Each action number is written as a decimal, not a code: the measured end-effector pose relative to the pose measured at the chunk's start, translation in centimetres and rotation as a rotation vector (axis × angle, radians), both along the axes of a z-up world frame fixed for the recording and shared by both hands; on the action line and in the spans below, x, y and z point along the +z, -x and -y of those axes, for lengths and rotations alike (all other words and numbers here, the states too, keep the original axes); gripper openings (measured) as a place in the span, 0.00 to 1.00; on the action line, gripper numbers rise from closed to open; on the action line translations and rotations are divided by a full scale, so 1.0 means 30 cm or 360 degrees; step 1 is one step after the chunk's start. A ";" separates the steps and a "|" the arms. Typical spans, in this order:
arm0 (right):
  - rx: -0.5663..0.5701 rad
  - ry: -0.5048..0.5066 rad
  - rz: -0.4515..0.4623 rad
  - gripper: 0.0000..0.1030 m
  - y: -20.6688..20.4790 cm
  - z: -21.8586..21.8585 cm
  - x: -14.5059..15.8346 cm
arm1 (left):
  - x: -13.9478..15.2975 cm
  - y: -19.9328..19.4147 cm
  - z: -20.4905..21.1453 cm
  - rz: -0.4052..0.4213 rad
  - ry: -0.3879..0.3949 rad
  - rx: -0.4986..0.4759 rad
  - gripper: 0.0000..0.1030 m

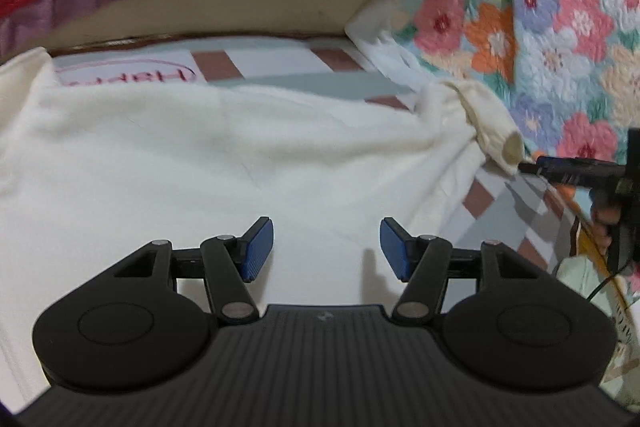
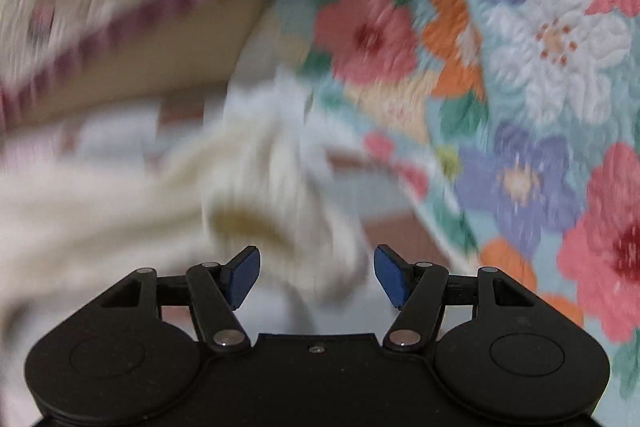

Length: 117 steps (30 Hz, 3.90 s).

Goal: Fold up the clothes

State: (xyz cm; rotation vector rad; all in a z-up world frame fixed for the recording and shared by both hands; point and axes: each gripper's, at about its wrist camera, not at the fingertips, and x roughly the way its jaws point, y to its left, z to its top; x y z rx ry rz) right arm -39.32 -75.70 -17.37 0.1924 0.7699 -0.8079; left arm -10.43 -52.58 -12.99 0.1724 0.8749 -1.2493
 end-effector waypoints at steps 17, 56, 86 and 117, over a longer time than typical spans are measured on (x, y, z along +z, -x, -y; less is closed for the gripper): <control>-0.0203 -0.0120 0.0365 0.57 -0.107 0.198 0.008 | -0.043 -0.009 -0.027 0.0026 -0.0050 0.0049 0.57; 0.0131 -0.0787 0.0614 0.17 0.070 -0.241 0.155 | 0.050 -0.005 -0.475 0.0091 -0.0367 0.0311 0.58; 0.0414 -0.0230 -0.0042 0.06 -0.048 -0.757 0.083 | 0.085 0.014 -1.634 -0.0353 -0.0380 0.1564 0.60; 0.2160 -0.0037 0.0086 0.72 -0.949 -1.656 0.456 | 0.117 -0.448 -1.695 -0.0233 0.0165 0.1927 0.63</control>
